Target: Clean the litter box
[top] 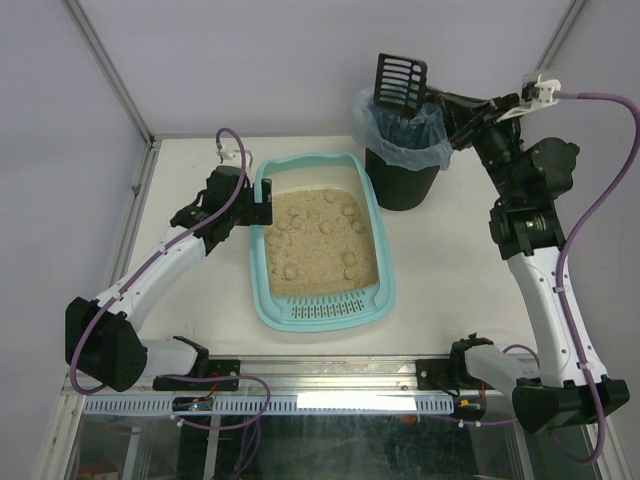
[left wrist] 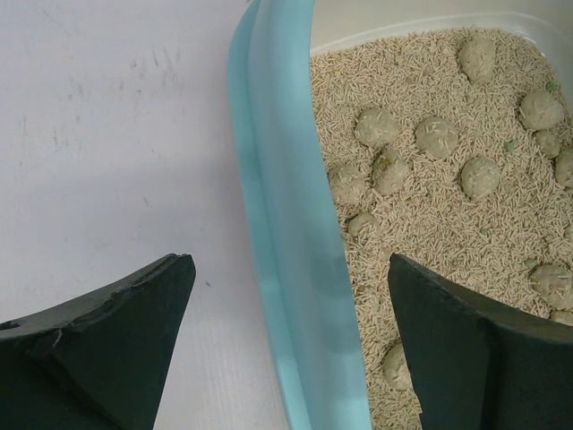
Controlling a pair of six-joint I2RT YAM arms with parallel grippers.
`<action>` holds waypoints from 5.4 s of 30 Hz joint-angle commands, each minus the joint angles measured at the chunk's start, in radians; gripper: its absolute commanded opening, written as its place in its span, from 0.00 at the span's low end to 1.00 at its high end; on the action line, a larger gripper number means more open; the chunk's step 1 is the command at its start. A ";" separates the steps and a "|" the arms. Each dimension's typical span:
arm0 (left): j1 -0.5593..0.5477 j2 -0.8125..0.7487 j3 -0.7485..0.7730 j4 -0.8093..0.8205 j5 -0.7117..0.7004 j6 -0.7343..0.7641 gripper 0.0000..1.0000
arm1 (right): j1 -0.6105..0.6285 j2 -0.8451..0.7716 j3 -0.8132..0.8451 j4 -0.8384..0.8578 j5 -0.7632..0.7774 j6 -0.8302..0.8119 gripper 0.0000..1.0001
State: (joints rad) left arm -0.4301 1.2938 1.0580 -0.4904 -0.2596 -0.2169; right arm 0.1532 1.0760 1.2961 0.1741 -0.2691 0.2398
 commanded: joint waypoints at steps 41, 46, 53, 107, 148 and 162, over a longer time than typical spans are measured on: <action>0.006 0.015 0.058 0.012 0.022 0.022 0.88 | 0.588 0.798 0.677 -1.139 0.731 0.004 0.00; 0.007 0.015 0.058 0.012 0.023 0.022 0.88 | 0.589 0.822 0.653 -1.107 0.734 -0.007 0.00; 0.007 0.015 0.057 0.012 0.023 0.025 0.88 | 0.589 0.848 0.625 -1.055 0.657 0.004 0.00; 0.019 0.163 0.109 -0.050 0.081 -0.016 0.33 | 0.574 0.667 0.064 -0.619 0.270 0.358 0.00; 0.019 0.202 0.128 -0.068 0.129 0.011 0.11 | 0.529 0.221 -0.597 0.149 0.197 0.828 0.00; 0.019 0.188 0.132 -0.068 0.138 0.010 0.11 | 0.332 0.051 -0.741 0.230 0.021 0.894 0.00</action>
State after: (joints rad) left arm -0.4232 1.4647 1.1755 -0.5922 -0.1730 -0.2352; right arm 0.5343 1.2068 0.5911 0.2569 -0.1806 1.0912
